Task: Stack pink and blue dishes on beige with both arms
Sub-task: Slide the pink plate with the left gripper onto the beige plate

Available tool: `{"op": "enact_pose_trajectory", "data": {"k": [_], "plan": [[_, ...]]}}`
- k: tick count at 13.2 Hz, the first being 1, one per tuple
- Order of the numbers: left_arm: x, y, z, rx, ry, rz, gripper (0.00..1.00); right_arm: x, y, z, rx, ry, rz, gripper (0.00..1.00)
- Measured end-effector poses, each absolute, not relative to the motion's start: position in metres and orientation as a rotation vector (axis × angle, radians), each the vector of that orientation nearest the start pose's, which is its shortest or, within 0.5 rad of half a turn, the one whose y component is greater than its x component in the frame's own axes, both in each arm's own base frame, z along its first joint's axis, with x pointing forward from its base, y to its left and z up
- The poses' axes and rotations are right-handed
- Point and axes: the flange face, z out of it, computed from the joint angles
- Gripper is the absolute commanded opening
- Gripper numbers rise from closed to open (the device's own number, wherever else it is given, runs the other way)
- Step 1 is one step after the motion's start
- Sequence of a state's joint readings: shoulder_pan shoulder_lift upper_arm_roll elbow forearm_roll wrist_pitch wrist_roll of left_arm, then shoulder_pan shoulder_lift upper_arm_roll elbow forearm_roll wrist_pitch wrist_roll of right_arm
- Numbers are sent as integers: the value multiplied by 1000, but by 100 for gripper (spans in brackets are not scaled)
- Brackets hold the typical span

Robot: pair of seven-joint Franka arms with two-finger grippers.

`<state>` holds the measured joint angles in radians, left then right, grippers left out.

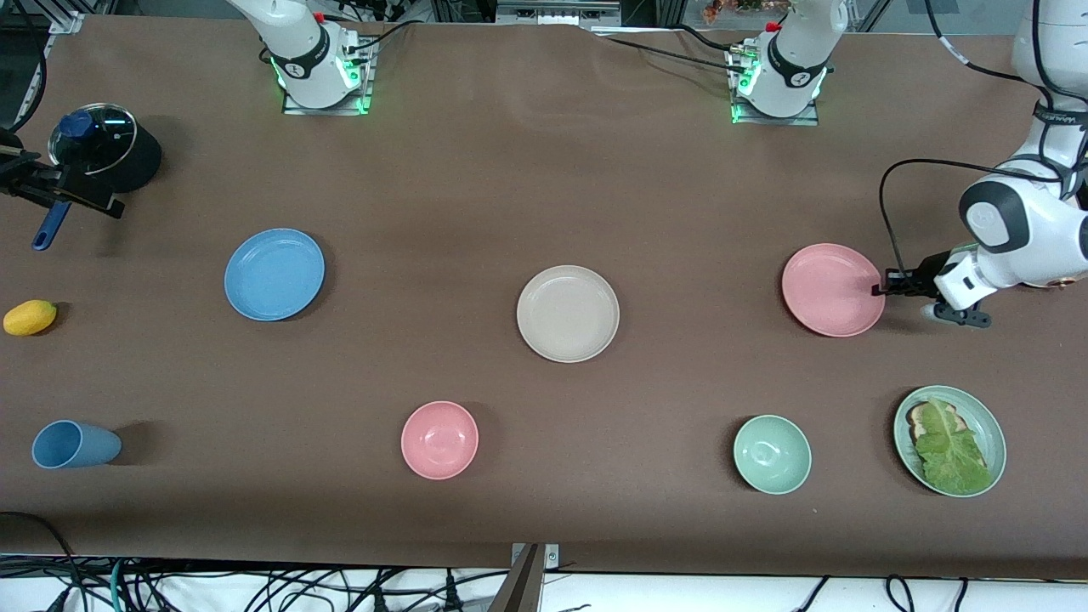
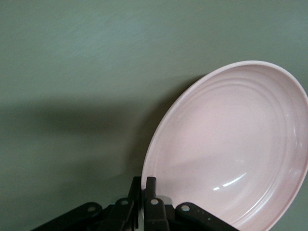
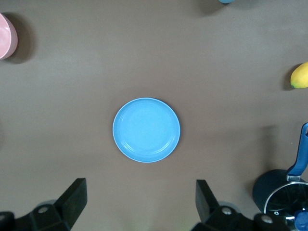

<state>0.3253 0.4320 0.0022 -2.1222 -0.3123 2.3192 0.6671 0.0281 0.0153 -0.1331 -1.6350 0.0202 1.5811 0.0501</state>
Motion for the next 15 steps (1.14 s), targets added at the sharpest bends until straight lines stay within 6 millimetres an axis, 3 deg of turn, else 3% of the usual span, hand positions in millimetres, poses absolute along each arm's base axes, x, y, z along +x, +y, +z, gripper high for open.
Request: {"op": "enact_pose_trajectory", "data": {"k": [6,15], "plan": [[565,54,205,-3420,162,181,0,554,-56,587,-3110,243,107,100],[570,-65,229,-3435,-71,237,0,554,-56,586,-3110,243,109,100]]}}
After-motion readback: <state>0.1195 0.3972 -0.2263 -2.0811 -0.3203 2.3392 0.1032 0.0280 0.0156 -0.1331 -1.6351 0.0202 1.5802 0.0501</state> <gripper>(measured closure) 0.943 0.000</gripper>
